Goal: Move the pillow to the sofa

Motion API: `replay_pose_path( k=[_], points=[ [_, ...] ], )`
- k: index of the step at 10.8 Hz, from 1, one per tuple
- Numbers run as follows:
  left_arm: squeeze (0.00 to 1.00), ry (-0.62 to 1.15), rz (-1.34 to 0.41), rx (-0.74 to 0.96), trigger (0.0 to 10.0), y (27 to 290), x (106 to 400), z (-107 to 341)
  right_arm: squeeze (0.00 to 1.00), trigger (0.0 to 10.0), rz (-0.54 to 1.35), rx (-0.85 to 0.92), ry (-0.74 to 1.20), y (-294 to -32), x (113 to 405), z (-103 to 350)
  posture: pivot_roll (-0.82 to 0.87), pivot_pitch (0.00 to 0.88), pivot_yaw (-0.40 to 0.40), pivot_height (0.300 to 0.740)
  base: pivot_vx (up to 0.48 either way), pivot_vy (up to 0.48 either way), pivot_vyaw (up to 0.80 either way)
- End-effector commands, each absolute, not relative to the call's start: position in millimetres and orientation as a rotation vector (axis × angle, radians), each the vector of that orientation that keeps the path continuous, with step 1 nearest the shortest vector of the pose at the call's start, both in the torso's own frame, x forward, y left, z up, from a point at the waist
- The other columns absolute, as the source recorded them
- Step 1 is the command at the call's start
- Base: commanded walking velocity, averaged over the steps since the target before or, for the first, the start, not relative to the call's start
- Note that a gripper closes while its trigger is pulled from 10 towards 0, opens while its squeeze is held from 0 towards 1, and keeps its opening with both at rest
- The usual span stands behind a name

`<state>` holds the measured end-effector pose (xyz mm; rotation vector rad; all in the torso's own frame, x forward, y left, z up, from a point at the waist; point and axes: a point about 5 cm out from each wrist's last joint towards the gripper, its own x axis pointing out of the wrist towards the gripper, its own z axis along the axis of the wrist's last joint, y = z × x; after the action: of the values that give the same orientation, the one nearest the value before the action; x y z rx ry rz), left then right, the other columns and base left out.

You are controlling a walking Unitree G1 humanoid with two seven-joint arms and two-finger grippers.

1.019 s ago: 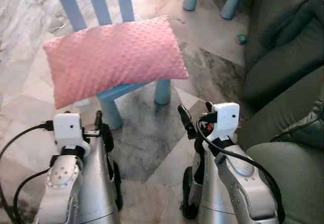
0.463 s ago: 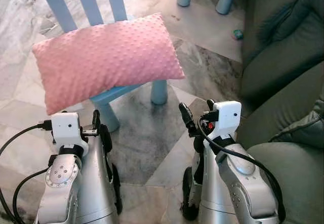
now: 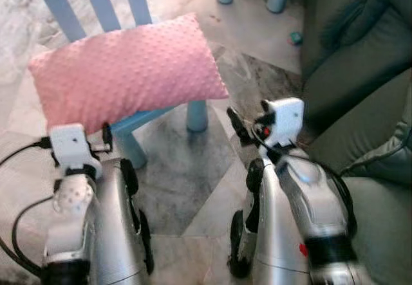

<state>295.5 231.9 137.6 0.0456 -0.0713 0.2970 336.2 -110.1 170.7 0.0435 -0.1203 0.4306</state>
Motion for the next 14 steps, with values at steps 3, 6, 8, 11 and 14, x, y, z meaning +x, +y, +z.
replay_pose_path(
  k=[3,6,8,11,14],
  points=[
    [0.0,-0.174,0.464,0.065,10.0,255,285,166,0.0,10.0,0.477,0.045,-0.13,-117,353,174,0.01,0.484,-0.08,0.413,0.0,0.0,0.0],
    [0.0,-0.223,0.571,0.004,10.0,285,297,185,0.0,10.0,0.467,0.041,-0.12,-123,346,160,-0.01,0.494,-0.076,0.413,0.0,0.0,0.0],
    [0.0,-0.132,0.625,-0.177,10.0,298,318,172,0.0,10.0,0.461,0.032,-0.139,-123,339,160,-0.04,0.491,-0.076,0.413,0.0,0.0,0.0],
    [0.0,-0.104,0.569,-0.421,10.0,298,346,167,0.0,10.0,0.462,0.009,-0.138,-125,323,156,-0.08,0.49,-0.089,0.413,0.0,0.0,0.0],
    [0.0,-0.1,0.529,-0.538,10.0,302,355,167,0.0,10.0,0.482,0.005,-0.113,-127,314,153,-0.09,0.492,-0.095,0.413,0.0,0.0,0.0]
  ],
)
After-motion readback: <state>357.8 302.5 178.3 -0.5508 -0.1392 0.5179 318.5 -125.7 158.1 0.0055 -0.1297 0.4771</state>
